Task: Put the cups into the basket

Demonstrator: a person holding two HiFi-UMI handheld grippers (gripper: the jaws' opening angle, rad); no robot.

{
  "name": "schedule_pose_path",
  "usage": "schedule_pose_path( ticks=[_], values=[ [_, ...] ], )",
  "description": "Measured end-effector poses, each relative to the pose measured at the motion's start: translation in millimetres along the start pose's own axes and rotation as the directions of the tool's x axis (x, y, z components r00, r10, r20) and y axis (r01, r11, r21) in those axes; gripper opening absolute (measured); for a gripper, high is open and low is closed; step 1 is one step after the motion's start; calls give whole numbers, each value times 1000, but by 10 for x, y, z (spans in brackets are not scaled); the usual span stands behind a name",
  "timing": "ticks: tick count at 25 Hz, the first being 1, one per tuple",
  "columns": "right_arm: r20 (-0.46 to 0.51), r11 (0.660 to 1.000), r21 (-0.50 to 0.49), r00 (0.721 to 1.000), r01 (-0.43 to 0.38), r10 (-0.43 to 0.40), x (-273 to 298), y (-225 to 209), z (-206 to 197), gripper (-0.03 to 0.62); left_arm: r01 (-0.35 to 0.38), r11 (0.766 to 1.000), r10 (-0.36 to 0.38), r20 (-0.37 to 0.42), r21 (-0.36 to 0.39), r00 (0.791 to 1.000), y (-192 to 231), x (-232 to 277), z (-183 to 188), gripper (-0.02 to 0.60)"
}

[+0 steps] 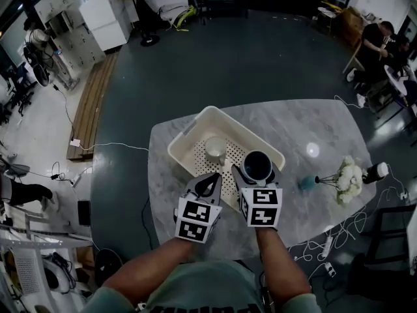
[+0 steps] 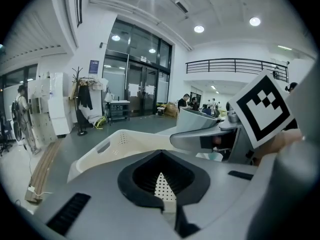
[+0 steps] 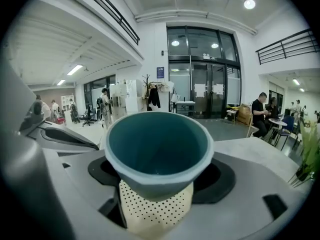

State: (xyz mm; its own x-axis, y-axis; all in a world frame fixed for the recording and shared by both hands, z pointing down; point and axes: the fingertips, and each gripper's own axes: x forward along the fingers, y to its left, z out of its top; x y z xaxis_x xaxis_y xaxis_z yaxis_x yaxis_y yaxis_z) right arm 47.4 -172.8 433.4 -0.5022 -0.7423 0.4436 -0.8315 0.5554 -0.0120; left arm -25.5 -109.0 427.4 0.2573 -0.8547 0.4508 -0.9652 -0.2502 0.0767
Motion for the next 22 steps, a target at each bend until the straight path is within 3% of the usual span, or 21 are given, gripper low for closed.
schedule_pose_path(
  ticks=[11, 22],
  values=[
    [-107, 997, 66, 994, 34, -27, 719, -9, -166, 391, -24, 998, 23, -15, -53, 1000, 561, 280, 52, 7],
    [-248, 994, 67, 966, 90, -71, 1227, -163, -654, 391, -19, 998, 16, -59, -60, 998, 726, 477, 17, 7]
  ],
)
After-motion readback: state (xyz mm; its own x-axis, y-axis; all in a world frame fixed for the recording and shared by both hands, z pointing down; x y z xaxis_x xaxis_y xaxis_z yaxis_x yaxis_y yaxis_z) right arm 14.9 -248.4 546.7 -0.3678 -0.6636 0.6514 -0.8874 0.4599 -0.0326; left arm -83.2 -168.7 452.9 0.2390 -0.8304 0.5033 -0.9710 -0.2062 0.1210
